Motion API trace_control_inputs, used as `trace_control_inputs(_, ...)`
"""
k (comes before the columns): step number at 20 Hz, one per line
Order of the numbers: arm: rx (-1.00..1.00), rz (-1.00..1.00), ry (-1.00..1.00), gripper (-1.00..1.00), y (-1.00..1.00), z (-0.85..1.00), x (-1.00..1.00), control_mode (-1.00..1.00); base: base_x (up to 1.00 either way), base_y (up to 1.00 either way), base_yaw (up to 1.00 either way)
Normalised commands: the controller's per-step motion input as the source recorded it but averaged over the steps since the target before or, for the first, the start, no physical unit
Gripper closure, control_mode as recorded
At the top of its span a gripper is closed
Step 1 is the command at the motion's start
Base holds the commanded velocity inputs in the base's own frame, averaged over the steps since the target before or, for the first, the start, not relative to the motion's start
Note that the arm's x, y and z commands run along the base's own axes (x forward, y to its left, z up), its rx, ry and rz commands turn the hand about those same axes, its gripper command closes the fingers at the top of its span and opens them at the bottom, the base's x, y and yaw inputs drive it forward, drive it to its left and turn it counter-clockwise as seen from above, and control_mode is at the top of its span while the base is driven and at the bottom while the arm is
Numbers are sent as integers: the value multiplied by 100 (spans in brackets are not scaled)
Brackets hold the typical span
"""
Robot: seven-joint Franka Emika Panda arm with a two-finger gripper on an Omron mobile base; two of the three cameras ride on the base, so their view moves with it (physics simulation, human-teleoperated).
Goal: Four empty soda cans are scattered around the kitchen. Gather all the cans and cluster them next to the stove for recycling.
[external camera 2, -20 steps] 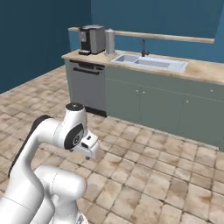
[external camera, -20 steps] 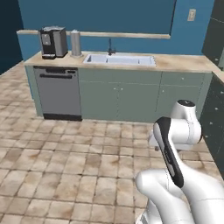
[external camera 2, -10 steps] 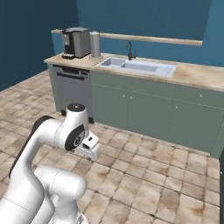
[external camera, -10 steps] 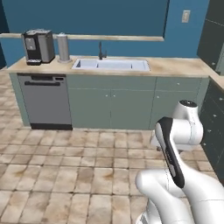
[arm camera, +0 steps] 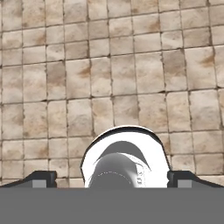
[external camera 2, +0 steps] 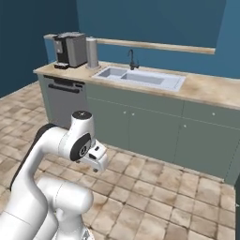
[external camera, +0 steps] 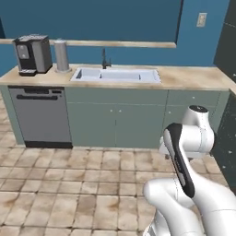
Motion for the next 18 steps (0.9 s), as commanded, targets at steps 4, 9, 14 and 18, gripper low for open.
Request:
trace_control_inputs(4, 0, 0, 0, -100, 0, 0, 0, 100, 75, 24, -1)
trace_control_inputs(9, 0, 0, 0, -100, 0, 0, 0, 100, 74, 37, 0)
trace_control_inputs(14, 0, 0, 0, -100, 0, 0, 0, 100, 64, 47, 0)
trace_control_inputs(18, 0, 0, 0, -100, 0, 0, 0, 100, 57, 52, 0)
